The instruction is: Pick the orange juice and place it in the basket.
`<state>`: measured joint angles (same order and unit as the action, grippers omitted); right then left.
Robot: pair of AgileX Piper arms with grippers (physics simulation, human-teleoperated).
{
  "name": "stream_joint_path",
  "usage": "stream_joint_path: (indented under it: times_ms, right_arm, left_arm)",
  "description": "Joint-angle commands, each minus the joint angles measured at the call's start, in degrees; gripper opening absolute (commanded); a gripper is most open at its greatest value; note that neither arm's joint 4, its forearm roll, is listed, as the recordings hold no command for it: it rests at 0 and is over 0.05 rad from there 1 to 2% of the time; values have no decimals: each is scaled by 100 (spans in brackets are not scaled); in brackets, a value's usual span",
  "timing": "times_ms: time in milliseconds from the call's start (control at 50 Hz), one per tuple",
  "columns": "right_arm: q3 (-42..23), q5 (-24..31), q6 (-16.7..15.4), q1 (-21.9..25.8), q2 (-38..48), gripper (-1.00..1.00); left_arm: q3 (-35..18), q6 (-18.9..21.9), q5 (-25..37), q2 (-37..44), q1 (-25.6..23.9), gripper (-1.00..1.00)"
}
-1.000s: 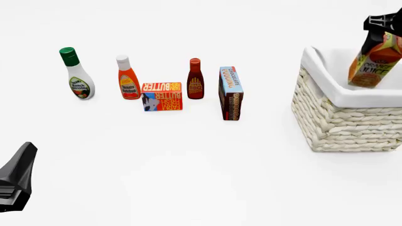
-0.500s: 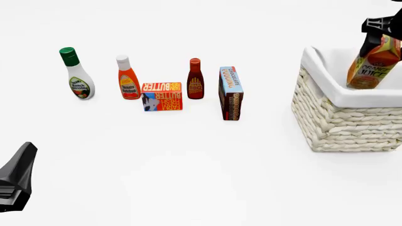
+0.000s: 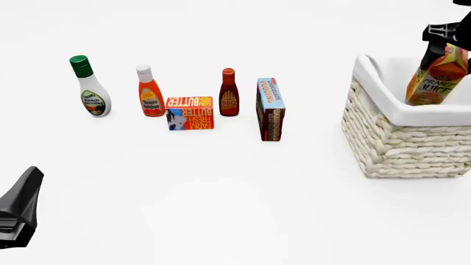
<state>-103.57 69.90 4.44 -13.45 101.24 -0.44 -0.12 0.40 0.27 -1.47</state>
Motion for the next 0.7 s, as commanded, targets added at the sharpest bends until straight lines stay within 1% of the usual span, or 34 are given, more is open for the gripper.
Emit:
stream_joint_path:
  times_ms: [20, 360, 400, 460, 560, 580, 700]
  right_arm:
    - [-25, 0, 110, -29, 23, -100]
    - [-22, 0, 137, -49, 170, -100]
    - [-20, 0, 177, -28, 170, -100]
    - [-11, 0, 135, -64, 197, -100]
    - [-16, 0, 163, -44, 220, -100]
    - [-19, 0, 120, -76, 232, -100]
    - [-4, 0, 145, -72, 253, -100]
  left_arm:
    - [8, 1, -13, 5, 43, 100]
    - [8, 1, -13, 6, 44, 100]
    - [8, 0, -13, 5, 46, 100]
    - [8, 0, -13, 5, 45, 100]
    - [8, 0, -14, 4, 45, 100]
    - [8, 1, -13, 5, 45, 100]
    - [8, 0, -13, 5, 44, 100]
